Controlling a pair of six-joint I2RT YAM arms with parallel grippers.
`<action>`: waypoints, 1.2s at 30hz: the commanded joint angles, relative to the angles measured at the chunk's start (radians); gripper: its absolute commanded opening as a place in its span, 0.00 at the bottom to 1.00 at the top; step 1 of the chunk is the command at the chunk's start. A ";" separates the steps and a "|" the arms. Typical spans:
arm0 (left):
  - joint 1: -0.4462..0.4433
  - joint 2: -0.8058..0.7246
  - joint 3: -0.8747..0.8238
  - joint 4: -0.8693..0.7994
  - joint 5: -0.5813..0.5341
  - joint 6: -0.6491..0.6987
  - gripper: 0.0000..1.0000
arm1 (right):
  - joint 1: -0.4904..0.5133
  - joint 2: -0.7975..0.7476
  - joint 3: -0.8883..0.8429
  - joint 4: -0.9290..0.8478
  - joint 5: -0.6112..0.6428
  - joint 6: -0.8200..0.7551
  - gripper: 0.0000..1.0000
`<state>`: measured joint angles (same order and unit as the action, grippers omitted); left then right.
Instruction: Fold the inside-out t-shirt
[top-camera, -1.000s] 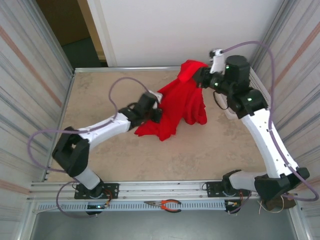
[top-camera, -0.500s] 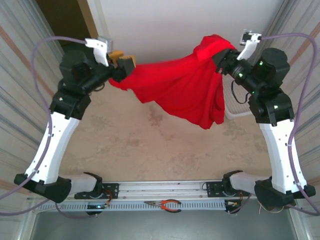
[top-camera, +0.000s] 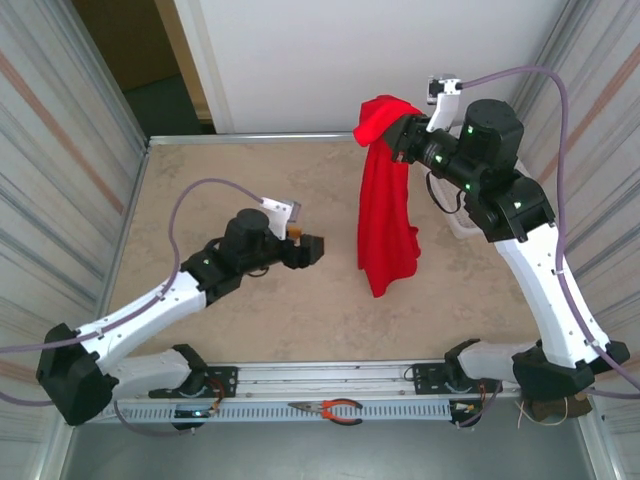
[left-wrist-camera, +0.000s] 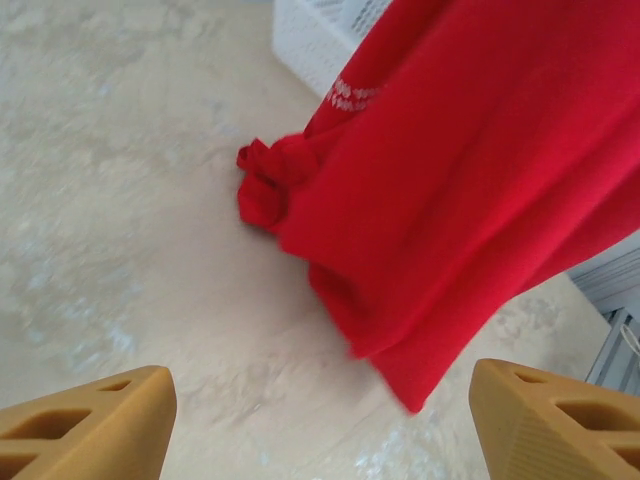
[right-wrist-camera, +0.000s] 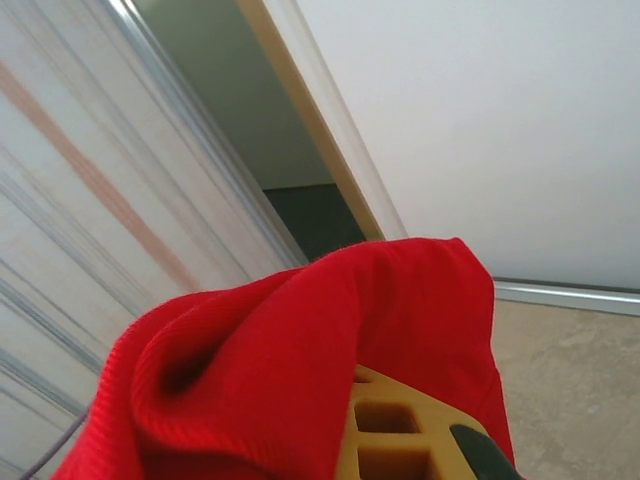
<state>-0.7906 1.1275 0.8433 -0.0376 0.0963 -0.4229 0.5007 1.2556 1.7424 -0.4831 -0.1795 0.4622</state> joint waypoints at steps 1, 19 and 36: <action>-0.054 0.045 0.041 0.116 -0.129 0.040 0.79 | 0.033 -0.042 0.051 0.031 0.030 -0.024 0.00; 0.048 -0.003 0.264 -0.056 -0.069 0.096 0.00 | 0.079 -0.210 0.036 0.014 0.100 0.000 0.00; 0.386 0.577 0.865 -0.525 0.480 0.193 0.41 | -0.079 -0.020 -0.302 0.097 0.261 0.192 0.00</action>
<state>-0.4232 1.6104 1.6417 -0.4362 0.4999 -0.2672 0.5079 1.1610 1.4731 -0.4011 0.0319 0.6041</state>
